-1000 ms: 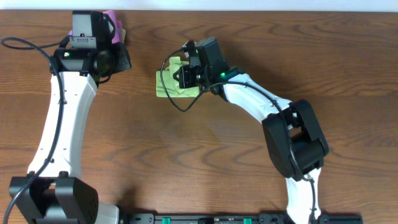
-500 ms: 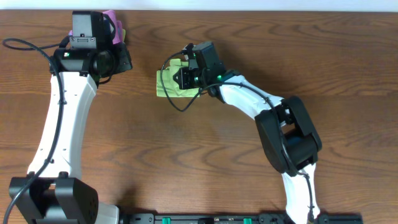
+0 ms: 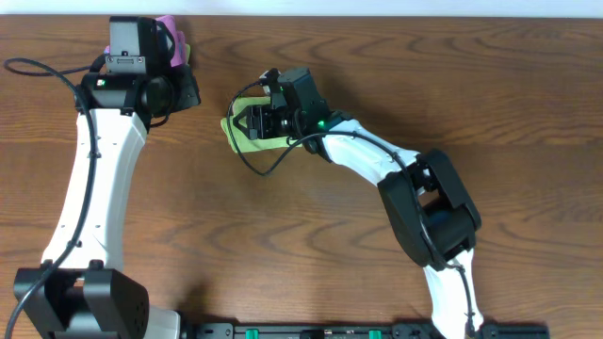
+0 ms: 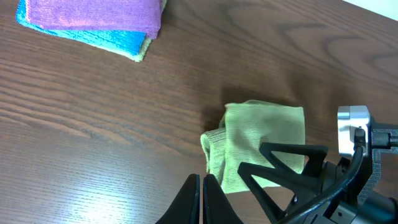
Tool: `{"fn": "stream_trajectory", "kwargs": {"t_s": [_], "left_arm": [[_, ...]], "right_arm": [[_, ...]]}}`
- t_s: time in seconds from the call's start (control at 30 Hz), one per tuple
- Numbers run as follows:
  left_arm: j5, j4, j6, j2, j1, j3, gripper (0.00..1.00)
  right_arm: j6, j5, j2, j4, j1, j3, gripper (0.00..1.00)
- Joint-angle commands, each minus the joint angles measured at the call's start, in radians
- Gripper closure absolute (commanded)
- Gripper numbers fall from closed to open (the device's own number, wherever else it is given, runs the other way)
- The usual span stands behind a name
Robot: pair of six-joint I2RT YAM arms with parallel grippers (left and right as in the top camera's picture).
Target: Fold the cloth
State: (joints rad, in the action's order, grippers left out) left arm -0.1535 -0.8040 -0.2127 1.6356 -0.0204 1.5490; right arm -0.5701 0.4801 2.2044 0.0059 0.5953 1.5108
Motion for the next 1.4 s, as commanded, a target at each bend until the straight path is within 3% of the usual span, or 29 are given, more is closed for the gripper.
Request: {"fn": "stream_trajectory", "kwargs": {"t_s": [0.0,0.23,0.5,0.57,0.63,0.73,1.07,1.2,1.37], "left_arm": [[0.0,-0.004,-0.004,-0.027,0.002,0.006,0.94],[-0.001,-0.035,-0.004,-0.027,0.002,0.006,0.94],[-0.027,-0.054,0.011,-0.027,0.002,-0.062,0.93],[-0.073,-0.013,0.011,-0.027,0.002,-0.111,0.85],[-0.121,0.049,0.01,-0.027,0.002,-0.167,0.68],[-0.164,0.145,-0.002,-0.027,0.004,-0.25,0.54],[-0.301,0.357,-0.066,-0.026,0.04,-0.437,0.37],[-0.369,0.456,-0.1,-0.026,0.06,-0.52,0.34],[-0.386,0.566,-0.136,-0.026,0.082,-0.61,0.32]], "right_arm": [[-0.02,0.025,0.006,0.003,0.005,0.014,0.31],[-0.019,0.058,0.0,0.002,-0.014,0.014,0.3],[0.031,0.159,-0.078,-0.074,-0.144,0.015,0.35],[0.091,0.153,-0.127,-0.149,-0.192,0.015,0.34],[0.153,0.148,-0.178,-0.226,-0.235,0.015,0.31],[0.252,0.07,-0.267,-0.387,-0.293,0.015,0.28],[0.518,-0.259,-0.598,-0.864,-0.416,0.015,0.23],[0.542,-0.337,-0.751,-1.021,-0.438,0.015,0.2],[0.534,-0.483,-0.983,-1.17,-0.438,-0.019,0.24]]}}
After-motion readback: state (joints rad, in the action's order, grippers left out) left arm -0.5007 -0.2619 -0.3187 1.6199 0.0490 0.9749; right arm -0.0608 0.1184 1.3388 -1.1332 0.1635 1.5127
